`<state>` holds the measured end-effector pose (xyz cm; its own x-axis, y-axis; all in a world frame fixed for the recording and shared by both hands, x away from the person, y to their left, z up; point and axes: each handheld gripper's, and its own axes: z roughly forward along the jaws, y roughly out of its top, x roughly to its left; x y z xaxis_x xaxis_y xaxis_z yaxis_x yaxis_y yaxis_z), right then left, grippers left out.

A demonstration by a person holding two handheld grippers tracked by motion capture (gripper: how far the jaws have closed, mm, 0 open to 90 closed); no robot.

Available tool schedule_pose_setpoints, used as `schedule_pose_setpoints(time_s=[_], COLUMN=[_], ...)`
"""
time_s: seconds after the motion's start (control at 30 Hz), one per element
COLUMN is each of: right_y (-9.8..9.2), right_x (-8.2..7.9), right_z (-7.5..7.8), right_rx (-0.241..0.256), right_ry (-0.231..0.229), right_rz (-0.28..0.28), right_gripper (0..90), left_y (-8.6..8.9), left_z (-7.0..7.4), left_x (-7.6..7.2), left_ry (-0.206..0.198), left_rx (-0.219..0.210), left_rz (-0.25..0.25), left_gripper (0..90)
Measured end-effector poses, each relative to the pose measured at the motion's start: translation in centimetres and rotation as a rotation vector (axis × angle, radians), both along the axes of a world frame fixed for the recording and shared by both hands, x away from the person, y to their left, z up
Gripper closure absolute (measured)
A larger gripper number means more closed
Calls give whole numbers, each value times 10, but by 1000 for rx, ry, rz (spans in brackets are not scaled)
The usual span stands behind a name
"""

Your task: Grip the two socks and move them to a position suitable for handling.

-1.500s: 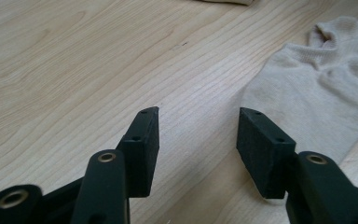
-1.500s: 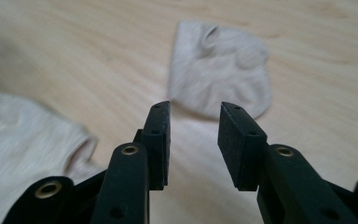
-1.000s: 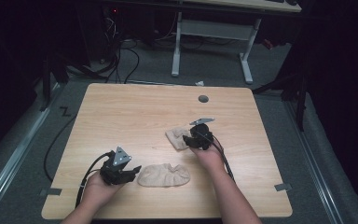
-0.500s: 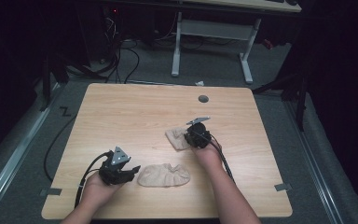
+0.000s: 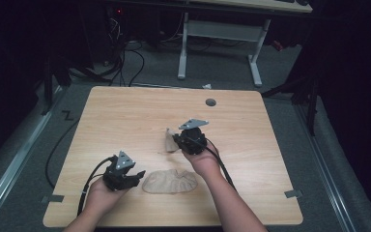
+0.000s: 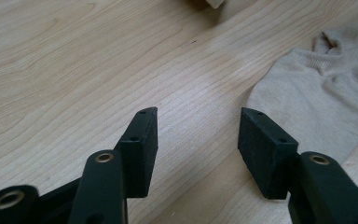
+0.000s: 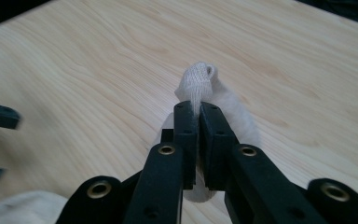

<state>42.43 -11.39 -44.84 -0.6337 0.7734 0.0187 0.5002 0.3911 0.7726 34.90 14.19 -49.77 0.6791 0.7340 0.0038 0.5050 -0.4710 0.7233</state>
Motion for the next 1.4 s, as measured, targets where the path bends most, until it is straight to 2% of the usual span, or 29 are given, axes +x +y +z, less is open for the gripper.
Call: schedule_pose_setpoints(time_s=[0.17,0.23,0.3,0.43,0.57,0.6,0.63,0.67,0.73,0.8,0.9,0.93,0.97,1.0,1.1,1.13,1.27,1.37,1.4], right_y=[23,26,22,0,-23,-23,-37,-42,-49,-53,-54,-53,-53,-53,-53,-54,-57,-58,-59], right_x=[-13,-15,-15,-16,-20,-20,-21,-21,-20,-20,-20,-20,-20,-20,-20,-21,-21,-22,-22], right_z=[20,22,18,-3,-22,-22,-31,-34,-38,-39,-42,-43,-44,-44,-46,-48,-50,-53,-53], right_rx=[52,55,47,24,-11,-11,-25,-29,-35,-32,-22,-25,-34,-37,-38,-43,-41,-32,-33], right_ry=[-47,-55,-33,26,41,41,56,61,61,58,57,55,48,50,51,58,69,73,76], right_rz=[77,84,74,22,-25,-25,-48,-56,-69,-71,-67,-64,-63,-65,-67,-70,-71,-72,-73], right_gripper=[863,863,863,863,862,862,861,861,860,859,858,858,857,857,856,855,855,854,855], left_y=[2,3,4,6,6,7,5,3,-2,-11,-19,-27,-27,-34,-41,-48,-56,-60,-62], left_z=[2,2,3,5,6,6,6,6,7,5,2,-3,-3,-7,-10,-13,-18,-21,-22], left_x=[0,-1,0,1,5,9,19,24,30,37,45,53,53,61,66,70,78,79,78], left_ry=[-11,-15,-16,-33,-46,-44,-17,-6,-26,-27,-23,-5,-5,12,16,23,46,29,19], left_rx=[-11,-16,-19,-36,-42,-67,-78,-85,-87,-55,-47,-37,-37,-38,-48,-43,-62,-45,-20], left_rz=[12,17,21,34,47,60,73,78,78,71,69,75,75,67,62,67,91,104,106], left_gripper=[497,501,508,513,517,517,523,523,519,518,510,510,510,510,521,522,556,617,636])
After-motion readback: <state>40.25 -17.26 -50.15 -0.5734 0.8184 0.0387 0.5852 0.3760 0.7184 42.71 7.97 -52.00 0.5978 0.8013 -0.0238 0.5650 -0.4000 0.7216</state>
